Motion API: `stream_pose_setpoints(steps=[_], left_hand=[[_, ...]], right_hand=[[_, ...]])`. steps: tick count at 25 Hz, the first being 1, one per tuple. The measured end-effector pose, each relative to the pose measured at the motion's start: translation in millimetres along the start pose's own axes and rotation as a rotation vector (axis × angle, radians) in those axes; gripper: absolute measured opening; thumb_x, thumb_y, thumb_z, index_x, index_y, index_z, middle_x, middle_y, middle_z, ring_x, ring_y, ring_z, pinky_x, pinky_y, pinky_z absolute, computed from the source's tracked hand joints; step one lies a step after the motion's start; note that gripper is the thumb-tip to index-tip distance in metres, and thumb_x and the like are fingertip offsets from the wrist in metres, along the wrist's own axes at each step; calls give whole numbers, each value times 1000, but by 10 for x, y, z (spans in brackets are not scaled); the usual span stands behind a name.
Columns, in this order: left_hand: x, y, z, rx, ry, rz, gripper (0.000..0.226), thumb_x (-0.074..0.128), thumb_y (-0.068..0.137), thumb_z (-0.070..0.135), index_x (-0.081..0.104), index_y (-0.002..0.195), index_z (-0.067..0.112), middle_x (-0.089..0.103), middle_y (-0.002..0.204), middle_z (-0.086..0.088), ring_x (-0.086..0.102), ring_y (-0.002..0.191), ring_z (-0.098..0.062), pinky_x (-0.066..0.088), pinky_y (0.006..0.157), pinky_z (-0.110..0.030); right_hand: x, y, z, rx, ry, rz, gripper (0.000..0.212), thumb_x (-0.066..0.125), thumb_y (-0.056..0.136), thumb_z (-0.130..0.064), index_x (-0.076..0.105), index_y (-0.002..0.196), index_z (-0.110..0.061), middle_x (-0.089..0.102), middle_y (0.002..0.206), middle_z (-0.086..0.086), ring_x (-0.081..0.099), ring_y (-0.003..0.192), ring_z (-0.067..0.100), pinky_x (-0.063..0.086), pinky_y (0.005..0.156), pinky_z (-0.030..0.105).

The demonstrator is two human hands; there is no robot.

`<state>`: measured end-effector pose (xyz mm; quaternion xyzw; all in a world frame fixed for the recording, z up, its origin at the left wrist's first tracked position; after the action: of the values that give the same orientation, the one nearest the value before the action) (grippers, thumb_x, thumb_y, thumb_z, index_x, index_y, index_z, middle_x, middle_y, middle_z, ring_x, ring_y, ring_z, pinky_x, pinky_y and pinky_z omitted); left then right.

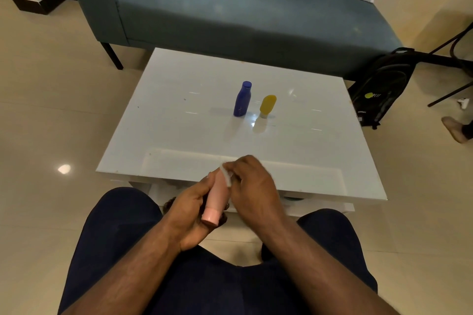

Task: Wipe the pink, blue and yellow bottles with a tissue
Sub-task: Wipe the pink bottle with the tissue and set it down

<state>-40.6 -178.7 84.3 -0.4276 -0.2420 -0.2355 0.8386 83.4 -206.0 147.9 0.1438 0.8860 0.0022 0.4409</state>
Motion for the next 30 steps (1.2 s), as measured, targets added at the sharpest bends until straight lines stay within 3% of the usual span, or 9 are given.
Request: stream_pose_setpoints(steps=[2,3,6,8,12,15,18,23,30], left_hand=[[-2,7,23,23,-61,-42,47,56,94,43,65,136,22,67,127,-13,59,108,-28,45,101,-47],[7,2,35,34,-74,-60,44,54,95,43,66,135,26,66,130,-12,57,110,-28,43,104,-47],[43,-9,40,64,21,-59,37,54,97,40,69,129,33,67,112,-7,55,87,-20,48,74,-35],[47,-22,40,91,73,-54,36,52,99,36,67,131,34,70,105,-3,56,81,-17,48,64,-31],[26,-8,63,137,101,-70,44,64,93,36,65,134,22,70,124,-8,63,111,-23,53,86,-40],[23,0,51,122,144,-22,37,72,83,38,76,113,15,70,104,-10,59,97,-25,51,76,-38],[41,-2,38,116,148,-23,44,70,84,37,72,122,16,69,101,-5,59,89,-18,52,67,-32],[6,14,78,107,16,-1,49,69,87,41,67,119,4,70,108,-15,67,97,-25,55,88,-41],[28,41,29,84,83,136,56,66,87,52,67,122,9,70,100,-11,64,87,-21,53,77,-36]], right_hand=[[42,-184,-162,-85,26,-46,23,55,89,-11,67,109,-13,59,97,0,55,88,11,50,81,26],[37,-211,-167,-94,44,-56,22,56,90,-10,68,108,-13,58,96,-1,55,87,10,49,79,24],[-27,12,12,28,44,-17,20,53,94,-15,69,105,-15,60,97,-3,54,87,6,49,82,25],[-69,82,55,87,55,2,20,53,94,-15,69,107,-15,62,101,-3,55,91,6,48,87,25],[-31,-138,-120,22,157,5,20,56,91,-11,69,103,-19,61,97,-8,56,92,3,45,83,14],[-56,-104,-32,79,186,21,18,59,91,-15,70,103,-21,64,101,-9,57,95,2,47,85,15],[-112,43,28,172,197,-31,18,59,91,-22,69,106,-25,63,105,-13,56,96,0,45,84,13],[-55,-123,-38,206,280,-85,15,61,89,-25,69,100,-30,63,100,-16,58,94,-4,46,80,13],[-58,-27,-6,255,235,-94,14,62,89,-22,71,98,-26,64,99,-15,56,91,-2,41,76,10]])
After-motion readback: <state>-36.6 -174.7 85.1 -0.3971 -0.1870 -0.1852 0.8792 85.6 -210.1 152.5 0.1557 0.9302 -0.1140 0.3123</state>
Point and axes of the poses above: each hand's wrist, its own y-axis towards the middle knuckle, its own x-axis out of the palm, z = x × y, the point moved 3 cm from there along y, towards the middle knuckle
